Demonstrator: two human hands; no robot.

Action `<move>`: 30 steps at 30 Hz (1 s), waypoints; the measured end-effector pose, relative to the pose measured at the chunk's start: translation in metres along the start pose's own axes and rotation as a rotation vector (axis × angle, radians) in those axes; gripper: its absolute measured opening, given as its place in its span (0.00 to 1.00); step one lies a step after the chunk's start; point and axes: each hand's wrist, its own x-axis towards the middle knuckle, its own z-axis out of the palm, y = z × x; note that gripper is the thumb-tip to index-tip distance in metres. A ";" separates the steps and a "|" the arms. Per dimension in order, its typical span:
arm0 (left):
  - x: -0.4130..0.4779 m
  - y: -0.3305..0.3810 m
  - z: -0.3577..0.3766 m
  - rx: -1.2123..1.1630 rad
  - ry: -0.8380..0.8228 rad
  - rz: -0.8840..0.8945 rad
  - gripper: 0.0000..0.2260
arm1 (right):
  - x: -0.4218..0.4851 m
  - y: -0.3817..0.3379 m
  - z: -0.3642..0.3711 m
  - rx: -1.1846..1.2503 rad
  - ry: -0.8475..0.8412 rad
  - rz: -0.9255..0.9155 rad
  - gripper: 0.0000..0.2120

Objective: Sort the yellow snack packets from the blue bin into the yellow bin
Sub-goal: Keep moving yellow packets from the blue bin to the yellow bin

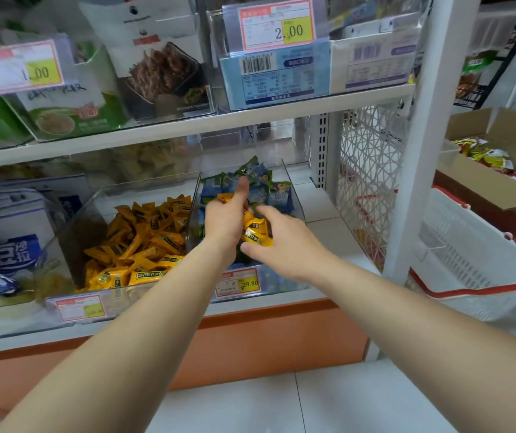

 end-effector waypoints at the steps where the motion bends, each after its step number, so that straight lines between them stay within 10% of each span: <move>1: 0.000 0.001 0.000 -0.039 0.012 -0.031 0.23 | 0.002 -0.001 0.004 0.048 0.010 0.011 0.29; 15: -0.014 0.032 -0.093 -0.222 -0.440 0.114 0.06 | 0.021 -0.036 0.016 0.680 0.151 0.050 0.22; 22: 0.001 0.024 -0.181 -0.202 -0.110 0.185 0.04 | 0.070 -0.095 0.064 0.194 0.032 -0.090 0.34; 30: 0.023 0.016 -0.217 0.768 0.099 0.397 0.24 | 0.073 -0.106 0.069 -0.333 -0.085 -0.271 0.24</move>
